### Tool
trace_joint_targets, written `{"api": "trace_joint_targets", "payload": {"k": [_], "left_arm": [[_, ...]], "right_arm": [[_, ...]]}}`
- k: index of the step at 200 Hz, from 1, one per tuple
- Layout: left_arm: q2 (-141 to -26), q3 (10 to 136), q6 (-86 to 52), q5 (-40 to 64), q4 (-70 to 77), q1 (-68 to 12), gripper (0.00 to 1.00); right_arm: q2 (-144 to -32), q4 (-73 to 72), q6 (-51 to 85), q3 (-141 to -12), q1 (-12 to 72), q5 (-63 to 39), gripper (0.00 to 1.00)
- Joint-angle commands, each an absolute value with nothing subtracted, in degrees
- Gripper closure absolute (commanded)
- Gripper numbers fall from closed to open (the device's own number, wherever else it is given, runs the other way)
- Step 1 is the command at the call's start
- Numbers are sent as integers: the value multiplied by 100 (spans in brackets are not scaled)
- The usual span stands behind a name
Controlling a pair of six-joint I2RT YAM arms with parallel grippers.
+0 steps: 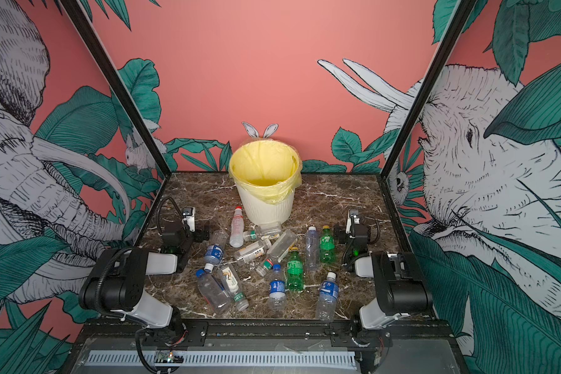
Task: Throw the plastic bottles in the bin
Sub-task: Pick up the plastic bottle from the bottom-right of the table.
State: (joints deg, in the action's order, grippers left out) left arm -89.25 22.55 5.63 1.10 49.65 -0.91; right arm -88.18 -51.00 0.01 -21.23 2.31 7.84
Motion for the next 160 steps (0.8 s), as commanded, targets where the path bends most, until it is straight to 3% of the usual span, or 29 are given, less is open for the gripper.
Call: {"api": "trace_joint_targets", "payload": {"k": [1,39,84,108,160], "left_arm": [[-8912,2345,608,165,5040,-78,0],[-8500,2532,416,-337,4415,-82,1],[-7625,2974,-26,-1147,2945,-80,0],[-7192,3118,-436,-1377,2499,-77,0],[-6472,3762,-1615,-1444,536,-79,1]], "right_arm": [[-8807,-5769,148,-1928,211,1102,1],[-8351,-5459,216,-1887,211,1386,1],[-7417,-3884,267,-2400,214,1483,1],[-6947,-2625,1062,-2892,220,1725,0],[-6805,187,2036,-4291,218,1122,1]]}}
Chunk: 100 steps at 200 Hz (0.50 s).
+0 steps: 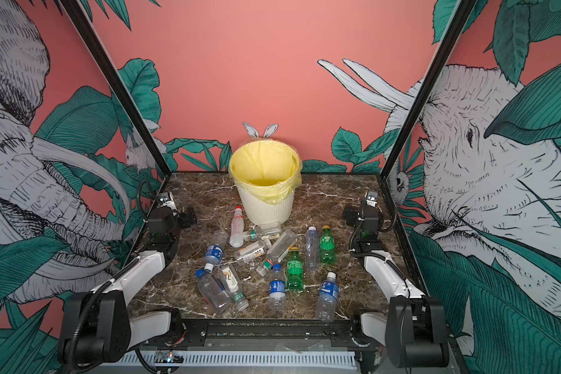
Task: Throw the plastic bottles in the bin
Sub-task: Pick up the plastic bottle from the bottom-right of the table.
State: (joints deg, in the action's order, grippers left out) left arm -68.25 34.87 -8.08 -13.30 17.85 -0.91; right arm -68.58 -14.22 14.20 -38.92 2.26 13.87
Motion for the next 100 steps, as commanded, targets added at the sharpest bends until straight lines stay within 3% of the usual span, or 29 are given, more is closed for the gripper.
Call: {"api": "trace_joint_targets", "payload": {"k": [1,57,100], "left_arm": [[-6466,3775,-1647,-1447,505,-79,0],[-6239,4681,-2396,-635,-1826,-76,0],[-5687,4639,-2778,-43,-2791,-78,1]], "right_arm": [[-6804,216,2055,-4308,219,1115,1],[-6762,2151,2877,-4900,228,211,1],[-6401,3449,3229,-5104,252,-302,1]]}}
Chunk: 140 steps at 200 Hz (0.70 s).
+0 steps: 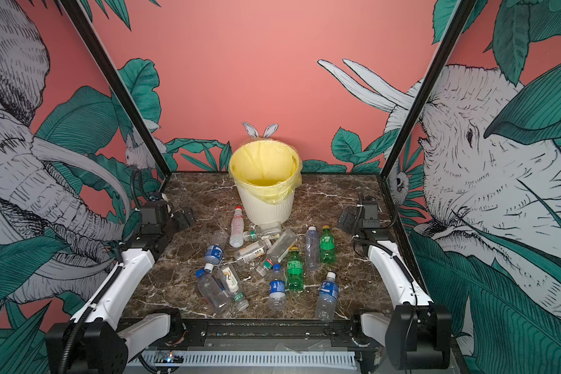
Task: Throw the plastic bottles in the bin
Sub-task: Pick up the plastic bottle from the bottom-right of the table.
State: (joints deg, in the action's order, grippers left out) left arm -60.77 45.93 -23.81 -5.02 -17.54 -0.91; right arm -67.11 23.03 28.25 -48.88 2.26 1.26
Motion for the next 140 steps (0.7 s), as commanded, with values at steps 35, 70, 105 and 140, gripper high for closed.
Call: {"api": "trace_joint_targets", "payload": {"k": [35,70,105,140], "left_arm": [[-5248,4584,-2804,122,-3314,-79,0],[-5055,4524,-2701,147,-3683,-79,1],[-4940,4474,-2724,393,-3831,-79,1],[-4939,4355,-2569,533,-3840,-74,0]], "right_arm": [[-6106,4414,3440,-5225,526,-314,1],[-6062,5105,3772,-5239,1140,-126,1],[-5838,5568,4174,-4960,1413,-156,1],[-5525,5858,4510,-4646,1529,-177,1]]}}
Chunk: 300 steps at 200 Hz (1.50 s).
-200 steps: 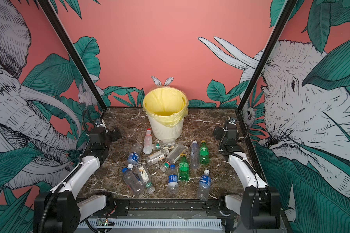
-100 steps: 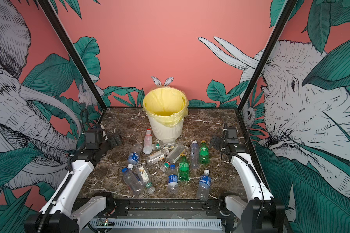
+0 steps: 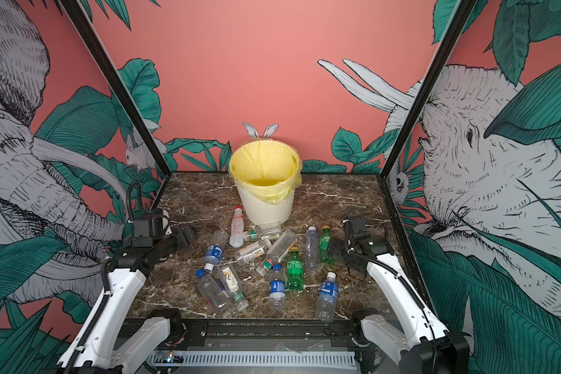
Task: Throw the plastic bottles in the bin
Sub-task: Pick up the plastic bottle from the bottom-right of the table.
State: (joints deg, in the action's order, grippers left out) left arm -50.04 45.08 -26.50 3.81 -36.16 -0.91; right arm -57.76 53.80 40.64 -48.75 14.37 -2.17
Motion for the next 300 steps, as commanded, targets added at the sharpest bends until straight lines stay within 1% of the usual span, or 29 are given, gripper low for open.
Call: {"api": "trace_joint_targets", "payload": {"k": [1,48,97,123,144,184,233,243,265,289,300], "left_arm": [[-4939,4357,-2559,530,-3841,-81,0],[-5100,4291,-2294,391,-3910,-79,1],[-5013,4110,-2406,567,-3851,-77,0],[-4925,3987,-2447,557,-3836,-79,1],[-4873,3894,-2449,487,-3800,-79,1],[-4895,3917,-2463,513,-3811,-80,1],[-4944,3910,-2459,555,-3814,-79,0],[-4941,3911,-2443,555,-3806,-79,1],[-4953,3912,-2442,559,-3824,-75,0],[-4970,3924,-2452,568,-3832,-80,0],[-4970,3929,-2468,578,-3832,-82,1]], "right_arm": [[-5514,5856,4523,-4626,1529,-185,1],[-5437,5668,4902,-3879,1708,-668,2],[-5173,5582,5318,-3586,2075,-613,3],[-5166,5293,5565,-3364,2286,-716,10],[-5271,5079,5715,-3215,2399,-790,13],[-5396,4942,5817,-3178,2608,-721,14],[-5518,4741,5932,-3044,2785,-690,18],[-5549,4688,5934,-3017,2821,-663,20],[-5678,4648,5896,-3015,2956,-525,20],[-5799,4607,5854,-2980,3011,-492,25],[-5818,4556,5858,-2953,3024,-503,29]]}}
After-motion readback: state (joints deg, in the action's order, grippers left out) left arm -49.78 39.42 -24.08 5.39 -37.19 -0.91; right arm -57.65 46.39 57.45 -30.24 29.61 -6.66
